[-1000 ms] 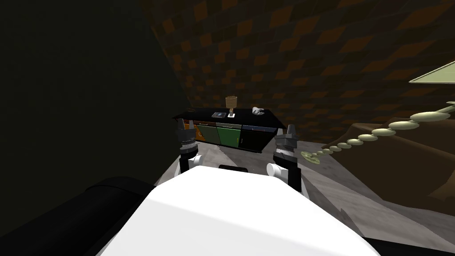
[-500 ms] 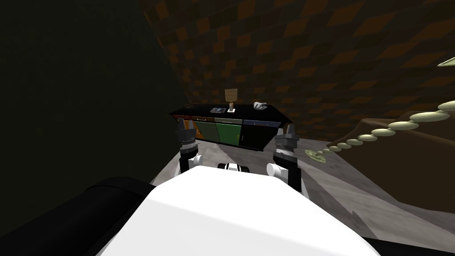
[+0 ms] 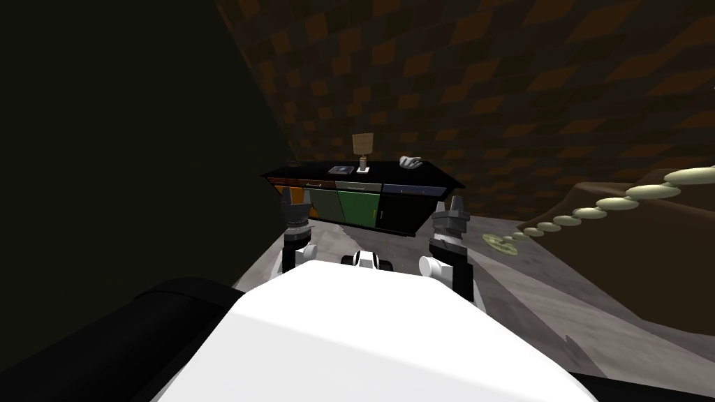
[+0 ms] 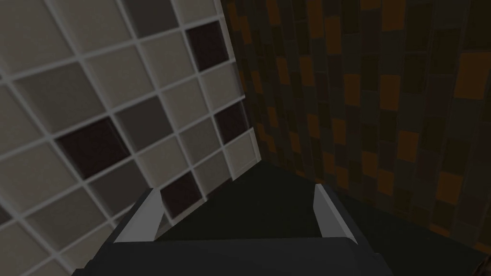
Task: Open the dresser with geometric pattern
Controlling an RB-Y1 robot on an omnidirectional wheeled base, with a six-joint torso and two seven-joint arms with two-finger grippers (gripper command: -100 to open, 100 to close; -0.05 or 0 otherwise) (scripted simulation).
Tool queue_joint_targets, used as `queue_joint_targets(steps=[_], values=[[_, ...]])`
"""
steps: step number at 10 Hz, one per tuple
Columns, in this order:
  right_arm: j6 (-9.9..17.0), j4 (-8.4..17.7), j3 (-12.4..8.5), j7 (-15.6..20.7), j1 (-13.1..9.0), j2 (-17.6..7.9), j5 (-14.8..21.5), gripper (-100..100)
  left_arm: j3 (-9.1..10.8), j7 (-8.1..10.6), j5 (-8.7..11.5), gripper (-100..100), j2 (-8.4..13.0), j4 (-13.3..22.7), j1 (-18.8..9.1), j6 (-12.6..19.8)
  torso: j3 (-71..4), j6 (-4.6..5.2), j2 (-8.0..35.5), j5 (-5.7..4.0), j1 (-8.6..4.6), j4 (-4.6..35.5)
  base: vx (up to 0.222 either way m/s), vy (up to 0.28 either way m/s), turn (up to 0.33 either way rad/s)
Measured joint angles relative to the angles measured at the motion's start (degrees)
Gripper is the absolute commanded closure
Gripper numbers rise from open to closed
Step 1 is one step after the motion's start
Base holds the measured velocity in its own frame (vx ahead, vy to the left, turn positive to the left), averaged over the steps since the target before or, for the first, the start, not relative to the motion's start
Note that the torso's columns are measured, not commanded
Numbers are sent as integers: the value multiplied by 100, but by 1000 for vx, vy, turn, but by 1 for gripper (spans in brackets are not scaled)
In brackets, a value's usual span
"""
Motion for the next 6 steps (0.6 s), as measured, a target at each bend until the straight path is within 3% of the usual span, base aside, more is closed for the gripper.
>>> queue_joint_targets(steps=[6], values=[[0, 0, 0, 0, 1, 0, 0, 0, -45, -144, -68, -100, 590, 848, -194, -466, -1, 0, 1, 1, 5, 2, 80, 2, -17]])
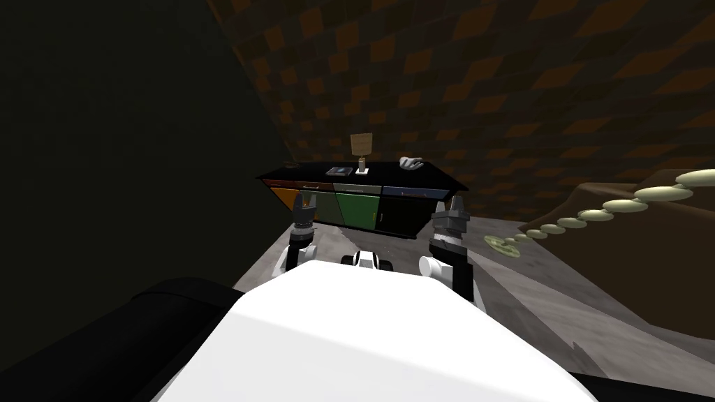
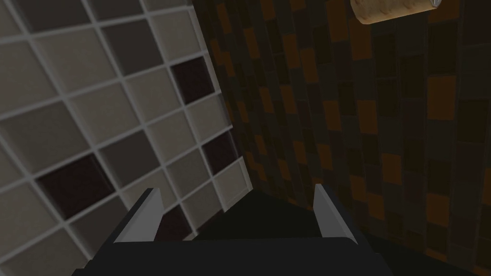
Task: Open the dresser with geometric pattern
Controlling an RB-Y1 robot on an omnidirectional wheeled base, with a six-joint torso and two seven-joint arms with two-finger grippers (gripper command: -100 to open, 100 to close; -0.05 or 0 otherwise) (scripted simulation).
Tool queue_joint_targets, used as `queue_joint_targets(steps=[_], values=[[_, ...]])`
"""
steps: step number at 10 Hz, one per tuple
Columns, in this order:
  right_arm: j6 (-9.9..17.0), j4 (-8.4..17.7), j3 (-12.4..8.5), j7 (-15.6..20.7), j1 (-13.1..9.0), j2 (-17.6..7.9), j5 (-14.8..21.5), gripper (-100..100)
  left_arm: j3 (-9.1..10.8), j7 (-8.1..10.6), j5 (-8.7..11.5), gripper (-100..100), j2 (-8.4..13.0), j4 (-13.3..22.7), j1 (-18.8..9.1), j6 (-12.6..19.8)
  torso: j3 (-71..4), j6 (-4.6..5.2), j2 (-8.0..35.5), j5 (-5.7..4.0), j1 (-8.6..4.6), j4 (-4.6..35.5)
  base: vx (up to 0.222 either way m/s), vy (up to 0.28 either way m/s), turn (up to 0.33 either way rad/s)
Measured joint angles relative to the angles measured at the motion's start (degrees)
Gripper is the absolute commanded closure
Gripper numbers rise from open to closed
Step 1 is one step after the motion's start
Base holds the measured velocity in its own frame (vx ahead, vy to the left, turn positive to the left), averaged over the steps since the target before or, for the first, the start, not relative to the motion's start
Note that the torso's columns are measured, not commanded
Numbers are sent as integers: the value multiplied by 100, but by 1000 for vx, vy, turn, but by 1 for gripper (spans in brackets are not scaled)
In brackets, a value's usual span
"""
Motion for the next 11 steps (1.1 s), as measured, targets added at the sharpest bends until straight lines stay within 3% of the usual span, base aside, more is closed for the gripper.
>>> queue_joint_targets(steps=[3, 11], values=[[0, 0, 0, 0, 0, 0, 0, 0, -8, -74, -30, -100, 167, 488, -111, -285, 3, 1, 5, -3, -9, 1, 102, -5, -25], [0, 0, 0, 0, 0, 0, 0, 0, -91, -294, -132, -100, 255, 1695, -311, -1015, 4, 0, 8, -2, -4, 2, 79, 3, -15]])
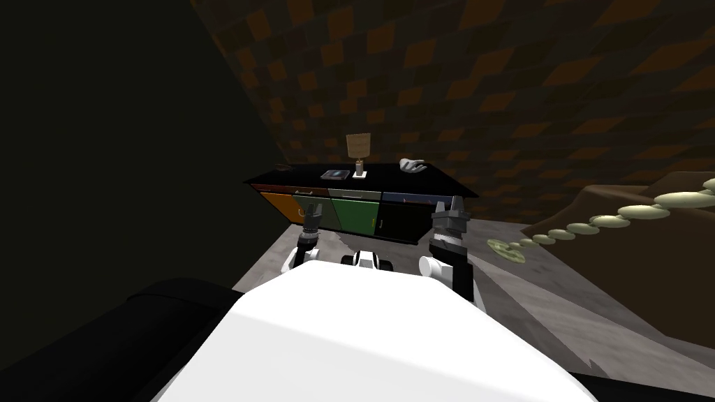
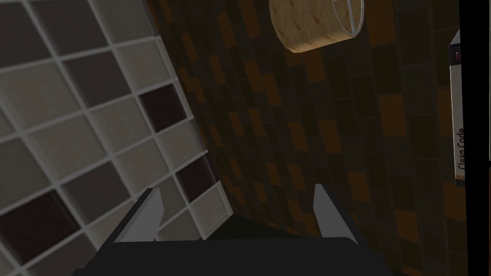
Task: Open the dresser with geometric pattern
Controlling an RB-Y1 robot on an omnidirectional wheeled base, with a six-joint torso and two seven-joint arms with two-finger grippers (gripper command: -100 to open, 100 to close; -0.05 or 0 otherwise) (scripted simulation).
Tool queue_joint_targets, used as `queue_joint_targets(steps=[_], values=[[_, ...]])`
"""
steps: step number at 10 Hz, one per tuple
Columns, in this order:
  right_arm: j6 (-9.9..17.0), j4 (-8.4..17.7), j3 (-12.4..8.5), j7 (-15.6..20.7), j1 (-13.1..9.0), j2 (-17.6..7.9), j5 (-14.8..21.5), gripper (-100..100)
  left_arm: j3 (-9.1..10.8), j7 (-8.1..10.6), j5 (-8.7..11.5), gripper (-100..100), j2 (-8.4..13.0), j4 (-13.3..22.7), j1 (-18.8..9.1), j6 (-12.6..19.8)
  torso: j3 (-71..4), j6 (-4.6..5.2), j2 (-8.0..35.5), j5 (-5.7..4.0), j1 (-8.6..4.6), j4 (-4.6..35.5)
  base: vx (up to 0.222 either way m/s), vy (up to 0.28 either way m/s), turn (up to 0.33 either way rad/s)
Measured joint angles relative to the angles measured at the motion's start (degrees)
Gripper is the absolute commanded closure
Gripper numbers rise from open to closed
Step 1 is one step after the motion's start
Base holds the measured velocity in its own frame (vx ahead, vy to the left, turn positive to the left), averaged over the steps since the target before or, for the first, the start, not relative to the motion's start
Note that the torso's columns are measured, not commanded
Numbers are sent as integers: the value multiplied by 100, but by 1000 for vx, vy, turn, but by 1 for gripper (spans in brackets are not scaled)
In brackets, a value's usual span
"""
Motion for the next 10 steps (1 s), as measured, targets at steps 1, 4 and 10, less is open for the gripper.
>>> queue_joint_targets(steps=[1, 4, 10], values=[[0, 0, 0, 0, 0, 0, 0, 0, -22, -35, -22, -100, -12, 151, -39, -73, 2, 0, 1, 1, -1, 1, 109, 7, -32], [0, 0, 0, 0, 0, 0, 0, 0, -44, -122, -58, -100, -18, 651, -129, -400, 4, 0, 5, 0, -2, 2, 89, 10, -19], [0, 0, 0, 0, 0, 0, 0, 0, -77, -259, -117, -100, -47, 1505, -300, -898, 2, 0, 2, -1, -2, 1, 70, 2, -14]])
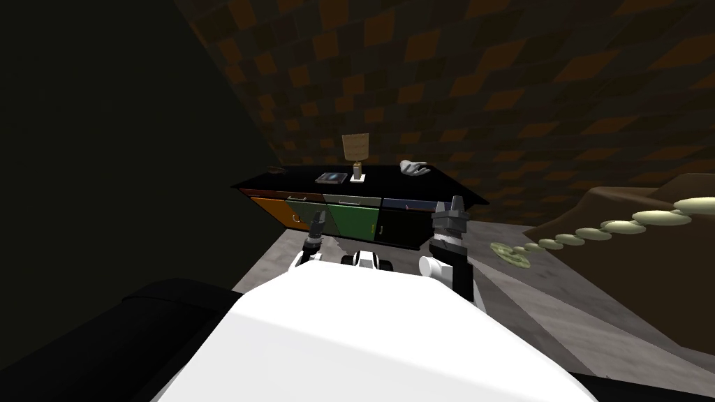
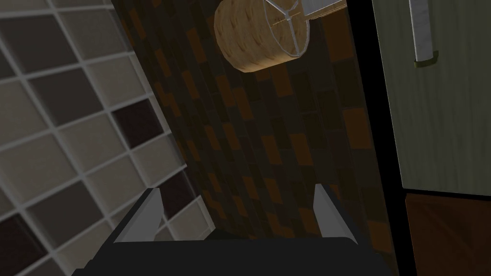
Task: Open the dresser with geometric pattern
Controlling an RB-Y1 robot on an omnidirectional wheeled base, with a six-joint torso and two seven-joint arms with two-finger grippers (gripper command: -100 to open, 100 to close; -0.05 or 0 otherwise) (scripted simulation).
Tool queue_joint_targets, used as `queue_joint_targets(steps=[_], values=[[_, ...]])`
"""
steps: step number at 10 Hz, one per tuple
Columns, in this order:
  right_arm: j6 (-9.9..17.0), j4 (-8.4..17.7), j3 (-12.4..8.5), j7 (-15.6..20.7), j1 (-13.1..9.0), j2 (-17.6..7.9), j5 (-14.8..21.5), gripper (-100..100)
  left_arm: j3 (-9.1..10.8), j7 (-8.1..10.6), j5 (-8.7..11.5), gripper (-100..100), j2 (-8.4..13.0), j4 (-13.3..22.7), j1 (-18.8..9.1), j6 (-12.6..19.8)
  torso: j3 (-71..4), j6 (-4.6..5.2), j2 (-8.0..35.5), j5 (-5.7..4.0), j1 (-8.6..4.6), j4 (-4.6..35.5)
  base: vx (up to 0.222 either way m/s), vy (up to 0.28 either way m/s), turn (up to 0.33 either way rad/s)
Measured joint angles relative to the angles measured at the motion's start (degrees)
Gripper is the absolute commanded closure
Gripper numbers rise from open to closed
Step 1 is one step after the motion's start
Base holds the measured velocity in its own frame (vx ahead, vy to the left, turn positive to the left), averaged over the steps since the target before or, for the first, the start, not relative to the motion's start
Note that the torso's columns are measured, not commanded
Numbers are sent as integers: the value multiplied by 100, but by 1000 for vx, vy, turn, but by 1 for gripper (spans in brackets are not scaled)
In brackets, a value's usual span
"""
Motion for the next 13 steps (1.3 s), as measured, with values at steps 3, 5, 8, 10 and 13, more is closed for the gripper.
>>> queue_joint_targets(steps=[3, 5, 8, 10, 13], values=[[0, 0, 0, 0, 1, 0, 0, 0, -27, -80, -39, -100, -31, 446, -78, -286, -7, 0, -10, 1, 3, -4, 96, 18, -19], [0, 0, 0, 0, 1, 0, 0, 0, -43, -143, -66, -100, -59, 818, -154, -533, -4, 1, -8, -1, -5, -2, 95, -1, -19], [0, 0, 0, 0, 1, 0, 0, 0, -70, -223, -104, -100, -111, 1244, -236, -790, -4, 0, -8, 1, 3, -1, 84, 2, -16], [0, 0, 0, 0, 0, 0, 0, 0, -84, -261, -124, -100, -149, 1473, -265, -926, 2, 1, 3, 1, 1, 1, 67, 9, -20], [0, 0, 0, 0, 0, 0, 0, 0, -103, -337, -156, -100, -254, 1916, -353, -1218, -2, 0, -2, 0, -2, -1, 75, 9, -13]])
